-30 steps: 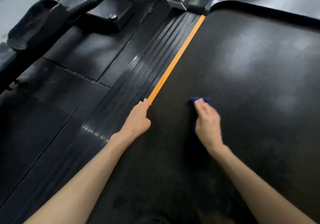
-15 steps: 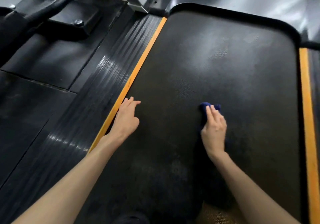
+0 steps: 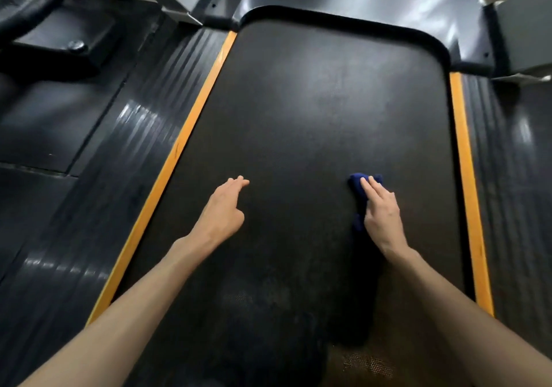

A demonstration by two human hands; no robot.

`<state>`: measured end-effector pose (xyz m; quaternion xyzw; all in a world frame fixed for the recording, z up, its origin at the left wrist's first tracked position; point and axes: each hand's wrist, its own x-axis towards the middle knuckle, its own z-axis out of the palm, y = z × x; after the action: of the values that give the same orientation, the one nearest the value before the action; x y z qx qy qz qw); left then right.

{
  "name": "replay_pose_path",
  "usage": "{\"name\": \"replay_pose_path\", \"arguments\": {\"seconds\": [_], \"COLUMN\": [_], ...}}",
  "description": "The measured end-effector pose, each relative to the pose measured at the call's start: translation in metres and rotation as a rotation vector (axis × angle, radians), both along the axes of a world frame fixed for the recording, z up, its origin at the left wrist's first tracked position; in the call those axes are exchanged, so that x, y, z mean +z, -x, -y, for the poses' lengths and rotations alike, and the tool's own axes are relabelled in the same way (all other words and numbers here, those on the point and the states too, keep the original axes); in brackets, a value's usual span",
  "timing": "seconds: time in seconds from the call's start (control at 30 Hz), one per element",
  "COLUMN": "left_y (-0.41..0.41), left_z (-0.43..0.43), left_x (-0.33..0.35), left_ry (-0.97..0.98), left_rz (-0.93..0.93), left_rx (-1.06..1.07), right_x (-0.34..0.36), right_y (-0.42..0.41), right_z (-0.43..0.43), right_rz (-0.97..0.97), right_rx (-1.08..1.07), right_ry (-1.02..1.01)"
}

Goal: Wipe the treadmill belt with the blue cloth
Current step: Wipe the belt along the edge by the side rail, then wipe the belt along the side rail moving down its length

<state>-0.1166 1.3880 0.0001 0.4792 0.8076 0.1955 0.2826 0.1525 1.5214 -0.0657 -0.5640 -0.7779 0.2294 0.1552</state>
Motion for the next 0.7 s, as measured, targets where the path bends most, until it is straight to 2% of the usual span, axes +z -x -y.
{"name": "replay_pose_path", "arguments": {"seconds": [0.1, 0.17, 0.3, 0.37, 0.47, 0.53, 0.63, 0.7], "left_y": [-0.029, -0.052, -0.109, -0.136, -0.175, -0.198, -0.218, -0.223], "left_z": [-0.021, -0.036, -0.071, -0.088, -0.110, -0.118, -0.125, -0.130], "left_x": [0.001, 0.000, -0.013, -0.017, -0.019, -0.024, -0.037, -0.046], "left_ry": [-0.029, -0.051, -0.032, -0.057, -0.166, -0.148, -0.151, -0.215], "left_rz": [0.061, 0.070, 0.072, -0.005, -0.184, -0.227, -0.264, -0.344], "left_rx": [-0.092, -0.192, -0.399, -0.446, -0.369, -0.363, -0.366, -0.535], "right_x": [0.019, 0.033, 0.050, 0.054, 0.060, 0.062, 0.058, 0.051], "right_y": [0.000, -0.011, -0.047, -0.067, -0.099, -0.118, -0.148, -0.162], "right_z": [-0.008, -0.012, -0.019, -0.026, -0.033, -0.035, -0.040, -0.043], "right_rz": [-0.321, -0.400, -0.232, -0.175, -0.261, -0.282, -0.113, 0.016], "right_rx": [-0.183, -0.225, -0.313, -0.343, -0.315, -0.305, -0.302, -0.276], "right_ry": [0.214, 0.246, 0.101, 0.075, 0.205, 0.253, 0.232, 0.211]}}
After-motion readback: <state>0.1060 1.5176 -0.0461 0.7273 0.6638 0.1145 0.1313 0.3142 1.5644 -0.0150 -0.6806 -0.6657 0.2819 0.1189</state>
